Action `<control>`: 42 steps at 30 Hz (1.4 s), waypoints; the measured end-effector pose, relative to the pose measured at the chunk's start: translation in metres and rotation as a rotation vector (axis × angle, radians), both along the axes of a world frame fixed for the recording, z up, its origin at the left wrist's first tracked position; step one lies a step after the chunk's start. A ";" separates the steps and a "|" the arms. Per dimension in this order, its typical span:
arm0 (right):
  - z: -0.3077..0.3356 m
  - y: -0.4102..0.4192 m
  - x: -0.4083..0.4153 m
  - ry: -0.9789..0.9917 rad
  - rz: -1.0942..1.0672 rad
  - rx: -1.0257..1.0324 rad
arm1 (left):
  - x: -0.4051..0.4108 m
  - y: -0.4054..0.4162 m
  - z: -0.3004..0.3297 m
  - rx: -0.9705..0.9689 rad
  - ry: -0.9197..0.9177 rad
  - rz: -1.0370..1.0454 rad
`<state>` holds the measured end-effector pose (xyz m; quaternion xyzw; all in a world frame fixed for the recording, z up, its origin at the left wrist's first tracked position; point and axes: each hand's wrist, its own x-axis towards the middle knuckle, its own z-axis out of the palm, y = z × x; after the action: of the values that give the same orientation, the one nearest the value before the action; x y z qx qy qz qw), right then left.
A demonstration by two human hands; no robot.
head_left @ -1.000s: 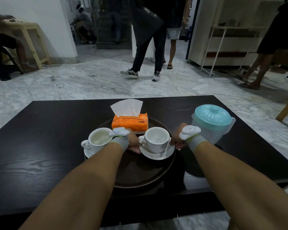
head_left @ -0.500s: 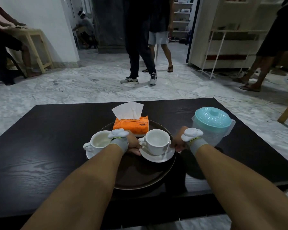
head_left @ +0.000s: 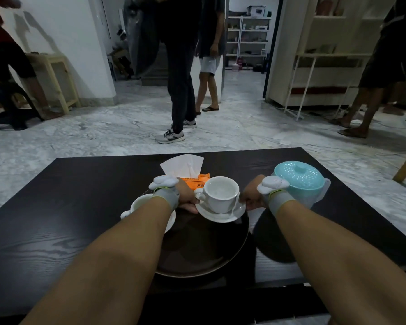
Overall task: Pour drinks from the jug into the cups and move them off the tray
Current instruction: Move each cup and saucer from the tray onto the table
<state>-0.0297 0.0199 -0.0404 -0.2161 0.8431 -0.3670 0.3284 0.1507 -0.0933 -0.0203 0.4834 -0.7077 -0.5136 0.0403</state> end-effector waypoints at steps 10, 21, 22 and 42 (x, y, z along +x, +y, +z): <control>0.027 -0.020 -0.017 -0.015 0.009 -0.037 | -0.023 -0.024 0.025 -0.022 0.004 -0.001; 0.043 -0.057 -0.055 -0.004 0.020 -0.020 | -0.067 -0.062 0.035 -0.045 0.059 0.024; 0.043 -0.061 -0.058 0.006 0.020 -0.010 | -0.070 -0.065 0.035 -0.046 0.055 0.025; 0.014 -0.143 -0.132 0.029 -0.076 -0.044 | -0.156 -0.133 0.009 -0.012 0.037 0.058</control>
<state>-0.1622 -0.1228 -0.0261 -0.1964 0.8471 -0.3945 0.2969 -0.0048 -0.2261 -0.0112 0.4941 -0.6955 -0.5168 0.0710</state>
